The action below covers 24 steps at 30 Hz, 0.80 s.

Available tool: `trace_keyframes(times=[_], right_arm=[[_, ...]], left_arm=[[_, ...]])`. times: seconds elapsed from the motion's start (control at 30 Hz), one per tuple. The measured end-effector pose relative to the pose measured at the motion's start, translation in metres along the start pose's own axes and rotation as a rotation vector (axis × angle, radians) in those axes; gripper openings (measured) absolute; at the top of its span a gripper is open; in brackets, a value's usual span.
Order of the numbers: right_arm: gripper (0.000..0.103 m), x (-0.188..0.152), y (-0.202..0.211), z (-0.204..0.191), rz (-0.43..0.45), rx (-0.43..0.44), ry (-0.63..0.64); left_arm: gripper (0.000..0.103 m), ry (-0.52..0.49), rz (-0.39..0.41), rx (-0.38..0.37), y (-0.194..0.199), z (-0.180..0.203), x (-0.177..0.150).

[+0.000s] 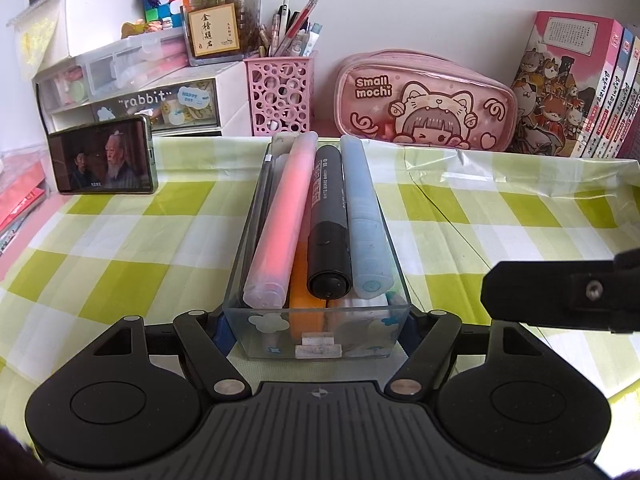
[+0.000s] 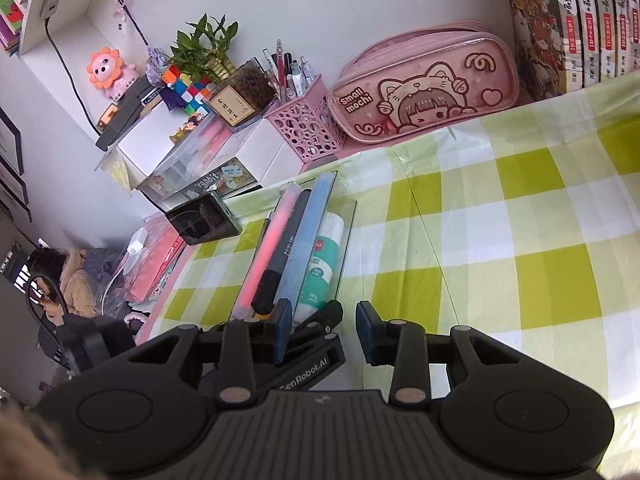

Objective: Organize stationery

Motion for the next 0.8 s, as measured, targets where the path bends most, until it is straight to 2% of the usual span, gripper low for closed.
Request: trace_keyframes(times=[0.23,0.57,0.63,0.67,0.7,0.77,0.8], right_arm=[[0.058,-0.003,-0.001,-0.004,0.026,0.035,-0.012],[0.063,-0.004,0.002,-0.011,0.052,0.032,0.015],[0.068,-0.003,0.007,-0.008,0.073,0.013,0.017],[0.073,-0.002,0.010,-0.007,0.085,-0.004,0.019],[0.080,-0.001,0.014,-0.004,0.097,-0.022,0.020],[0.087,-0.001,0.020,0.000,0.116,-0.034,0.018],[0.087,-0.001,0.023,0.002,0.122,-0.034,0.019]], left_arm=[[0.073,-0.001,0.036,-0.001,-0.003,0.000,0.000],[0.073,0.002,0.035,-0.005,-0.004,0.000,0.002],[0.076,0.008,0.030,-0.015,-0.004,-0.001,0.002],[0.085,0.005,0.018,-0.022,-0.003,-0.001,0.001],[0.089,0.002,0.004,-0.029,-0.002,-0.001,-0.001],[0.092,-0.010,0.004,-0.023,0.007,-0.003,-0.007],[0.093,-0.019,0.012,-0.018,0.013,-0.005,-0.012]])
Point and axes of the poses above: each gripper's, at about its wrist camera, not at the fingertips, and y roughly against the way its jaws point, z to its right, x to its top, the point moved 7 cm from there along -y, roughly the way its jaws point, and after that the axes turned 12 degrees about y, right-handed, at the moved point
